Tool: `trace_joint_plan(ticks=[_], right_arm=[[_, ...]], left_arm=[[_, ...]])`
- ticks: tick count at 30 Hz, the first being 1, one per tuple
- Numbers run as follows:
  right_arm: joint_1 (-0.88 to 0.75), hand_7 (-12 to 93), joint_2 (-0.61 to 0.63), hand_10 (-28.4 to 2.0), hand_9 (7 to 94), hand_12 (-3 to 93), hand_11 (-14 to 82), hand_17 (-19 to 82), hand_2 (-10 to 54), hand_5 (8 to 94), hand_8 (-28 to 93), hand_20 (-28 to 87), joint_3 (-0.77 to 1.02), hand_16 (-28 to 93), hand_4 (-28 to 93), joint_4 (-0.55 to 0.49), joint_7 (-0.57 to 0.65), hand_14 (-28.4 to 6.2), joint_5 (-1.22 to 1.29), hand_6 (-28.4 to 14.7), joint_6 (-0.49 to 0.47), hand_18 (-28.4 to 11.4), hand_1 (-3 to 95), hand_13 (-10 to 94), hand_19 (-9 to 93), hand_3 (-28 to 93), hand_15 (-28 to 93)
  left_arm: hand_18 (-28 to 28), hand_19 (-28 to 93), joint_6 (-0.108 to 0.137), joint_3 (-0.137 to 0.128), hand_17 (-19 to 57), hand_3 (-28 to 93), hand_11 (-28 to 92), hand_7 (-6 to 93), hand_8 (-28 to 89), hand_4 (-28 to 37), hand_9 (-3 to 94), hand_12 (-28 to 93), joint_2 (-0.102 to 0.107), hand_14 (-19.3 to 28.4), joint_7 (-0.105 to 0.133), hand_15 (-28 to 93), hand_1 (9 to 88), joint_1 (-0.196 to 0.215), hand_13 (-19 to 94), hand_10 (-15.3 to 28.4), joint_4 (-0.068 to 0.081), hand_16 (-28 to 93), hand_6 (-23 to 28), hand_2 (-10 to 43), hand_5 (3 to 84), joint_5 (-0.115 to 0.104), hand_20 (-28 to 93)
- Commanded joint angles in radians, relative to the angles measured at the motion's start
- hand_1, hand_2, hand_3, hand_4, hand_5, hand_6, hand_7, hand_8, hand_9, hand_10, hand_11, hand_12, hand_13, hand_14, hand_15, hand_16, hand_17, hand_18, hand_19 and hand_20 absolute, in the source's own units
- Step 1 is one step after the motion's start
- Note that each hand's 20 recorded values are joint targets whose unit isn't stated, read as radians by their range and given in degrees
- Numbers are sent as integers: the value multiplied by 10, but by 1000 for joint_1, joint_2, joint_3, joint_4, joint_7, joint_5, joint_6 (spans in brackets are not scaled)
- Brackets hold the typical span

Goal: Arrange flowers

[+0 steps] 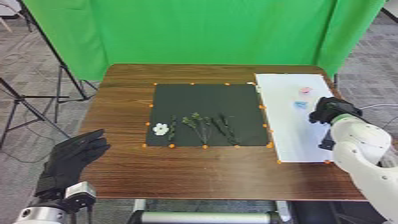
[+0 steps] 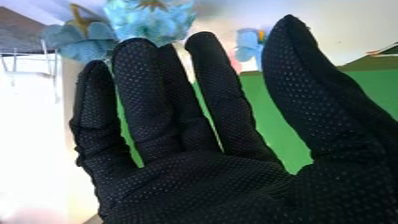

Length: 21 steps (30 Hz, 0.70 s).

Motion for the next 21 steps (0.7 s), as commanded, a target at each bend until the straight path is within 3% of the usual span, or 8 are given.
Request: trace_joint_plan(ticks=[1,19,21], right_arm=[[-23,157,28,-202,502,162,198,192,-38,531,-116,361,23,177,-281,-31,6,-170,-14,-72,20,-267,307,463,776,878,780],[-105,155,30,-208,505,163,195,199,-43,537,-114,371,71,183,-278,-31,54,-172,-1,-72,-30,-269,314,477,795,871,792],[-108,156,28,-208,513,163,197,199,-43,540,-114,371,66,184,-278,-30,58,-171,0,-72,-18,-269,316,480,795,871,792]], left_arm=[[227,624,-7,14,-69,793,414,151,-84,-97,423,104,1,284,-2,630,305,7,310,230,5,-126,161,62,506,1,159],[227,623,-19,15,-69,795,414,151,-84,-98,423,104,8,284,-17,629,306,-6,310,231,10,-126,161,63,505,5,159],[227,623,-26,14,-69,795,413,151,-85,-99,423,104,5,284,-29,629,306,-14,310,231,12,-126,161,63,505,9,159]])
